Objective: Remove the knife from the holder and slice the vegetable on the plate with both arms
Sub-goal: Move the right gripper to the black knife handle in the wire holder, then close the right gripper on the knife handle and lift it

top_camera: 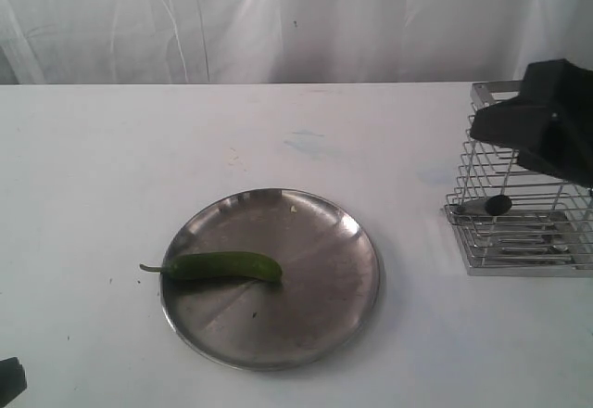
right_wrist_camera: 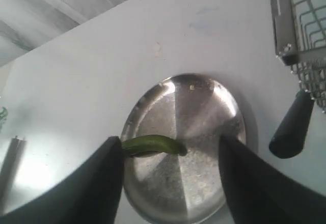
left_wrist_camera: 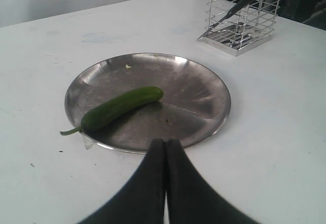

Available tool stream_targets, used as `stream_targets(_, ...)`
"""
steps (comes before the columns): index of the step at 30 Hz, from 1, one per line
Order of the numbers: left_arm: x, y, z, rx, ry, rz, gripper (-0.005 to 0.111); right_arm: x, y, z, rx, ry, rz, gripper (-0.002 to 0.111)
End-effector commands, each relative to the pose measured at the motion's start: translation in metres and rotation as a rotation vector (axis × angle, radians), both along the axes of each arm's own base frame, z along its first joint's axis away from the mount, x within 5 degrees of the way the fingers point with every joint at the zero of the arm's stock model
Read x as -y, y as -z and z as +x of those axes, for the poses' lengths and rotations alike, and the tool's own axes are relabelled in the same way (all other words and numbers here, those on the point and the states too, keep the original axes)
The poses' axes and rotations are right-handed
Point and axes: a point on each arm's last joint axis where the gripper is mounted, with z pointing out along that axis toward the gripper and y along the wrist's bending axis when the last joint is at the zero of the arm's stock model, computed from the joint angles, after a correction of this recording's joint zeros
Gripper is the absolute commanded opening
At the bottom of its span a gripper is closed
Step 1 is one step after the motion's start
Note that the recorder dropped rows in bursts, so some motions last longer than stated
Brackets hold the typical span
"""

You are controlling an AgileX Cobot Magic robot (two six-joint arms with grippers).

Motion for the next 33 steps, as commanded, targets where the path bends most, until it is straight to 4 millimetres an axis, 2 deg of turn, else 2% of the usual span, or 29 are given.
stream_targets(1, 0.0, 0.001, 0.0, -0.004, 0.002, -0.011, 0.0, -0.007, 0.008, 0.013, -0.014, 0.015, 0.122, 0.053)
stream_targets(5, 0.0, 0.001, 0.0, -0.004, 0.002, -0.011, 0.0, -0.011, 0.014, 0.02, 0.013, 0.024, 0.224, 0.053)
stream_targets(8, 0.0, 0.001, 0.0, -0.004, 0.002, -0.011, 0.0, -0.007, 0.023, 0.021, 0.031, 0.062, 0.208, 0.053)
stream_targets(15, 0.0, 0.001, 0.0, -0.004, 0.002, -0.011, 0.0, 0.006, 0.039, 0.012, -0.045, 0.152, 0.044, 0.053)
stream_targets(19, 0.0, 0.001, 0.0, -0.004, 0.002, -0.011, 0.0, 0.021, 0.044, -0.004, -0.146, 0.266, -0.048, 0.053)
stream_targets(25, 0.0, 0.001, 0.0, -0.004, 0.002, -0.011, 0.0, 0.023, 0.055, -0.019, -0.196, 0.331, 0.033, 0.053)
stream_targets(29, 0.0, 0.001, 0.0, -0.004, 0.002, -0.011, 0.0, 0.022, 0.057, -0.016, -0.166, 0.362, 0.112, 0.053)
stream_targets(33, 0.0, 0.001, 0.0, -0.004, 0.002, -0.011, 0.0, 0.022, 0.06, -0.006, -0.157, 0.382, 0.121, 0.053)
